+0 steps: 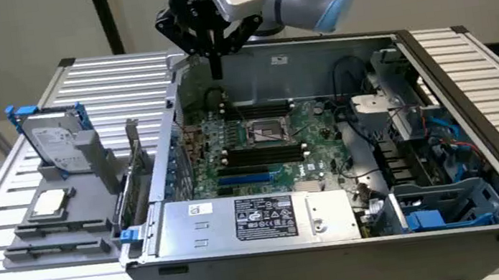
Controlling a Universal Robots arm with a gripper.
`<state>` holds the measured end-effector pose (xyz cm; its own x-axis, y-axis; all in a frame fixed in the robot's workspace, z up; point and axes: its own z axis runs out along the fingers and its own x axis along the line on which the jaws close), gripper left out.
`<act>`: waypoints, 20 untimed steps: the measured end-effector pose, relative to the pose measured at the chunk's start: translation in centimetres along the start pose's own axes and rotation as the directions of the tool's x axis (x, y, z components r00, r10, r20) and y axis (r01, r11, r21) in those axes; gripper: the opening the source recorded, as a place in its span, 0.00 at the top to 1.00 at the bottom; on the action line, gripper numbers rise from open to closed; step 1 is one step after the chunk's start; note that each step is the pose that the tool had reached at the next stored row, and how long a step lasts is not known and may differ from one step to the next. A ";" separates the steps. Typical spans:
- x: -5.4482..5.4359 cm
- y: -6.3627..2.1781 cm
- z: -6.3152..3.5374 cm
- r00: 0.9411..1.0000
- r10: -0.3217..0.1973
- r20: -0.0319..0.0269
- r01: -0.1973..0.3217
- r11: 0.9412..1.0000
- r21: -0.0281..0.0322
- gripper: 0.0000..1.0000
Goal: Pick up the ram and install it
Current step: 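Reach for the ram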
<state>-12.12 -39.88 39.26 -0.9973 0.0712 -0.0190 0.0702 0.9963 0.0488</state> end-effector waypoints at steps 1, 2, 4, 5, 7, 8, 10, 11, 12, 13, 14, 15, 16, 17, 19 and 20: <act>0.0 0.00 0.00 1.000 0.000 0.000 0.000 1.000 0.000 0.89; 0.0 0.00 0.00 1.000 0.000 0.000 0.000 1.000 0.000 0.89; 0.0 0.00 0.00 1.000 0.000 0.000 0.000 1.000 0.000 0.89; 0.0 0.00 0.00 1.000 0.000 0.000 0.000 1.000 0.000 0.89; 0.0 0.00 0.00 1.000 0.000 0.000 0.000 1.000 0.000 0.89; 0.0 0.00 0.00 1.000 0.000 0.000 0.000 1.000 0.000 0.89; 0.0 0.00 0.00 1.000 0.000 0.000 0.000 1.000 0.000 0.89; 0.0 0.00 0.00 1.000 0.000 0.000 0.000 1.000 0.000 0.89; 0.0 0.00 0.00 1.000 0.000 0.000 0.000 1.000 0.000 0.89; 0.0 -0.02 -0.01 1.000 0.000 0.000 0.000 1.000 0.000 0.89; 0.0 -0.09 -0.02 1.000 0.000 0.000 0.000 1.000 0.000 0.89; 0.0 -0.21 -0.02 1.000 0.000 0.000 0.000 1.000 0.000 0.89; 0.1 -0.39 -0.02 1.000 0.000 0.000 0.000 1.000 0.000 0.89; 0.1 -0.61 -0.03 1.000 0.000 0.000 0.000 1.000 0.000 0.89; 0.5 -1.13 -0.06 1.000 0.000 0.000 0.000 1.000 0.000 0.89; 0.7 -1.43 -0.08 1.000 0.000 0.000 0.000 1.000 0.000 0.89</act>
<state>-12.93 -41.26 39.25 -0.9973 0.0712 -0.0191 0.0702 0.9963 0.0487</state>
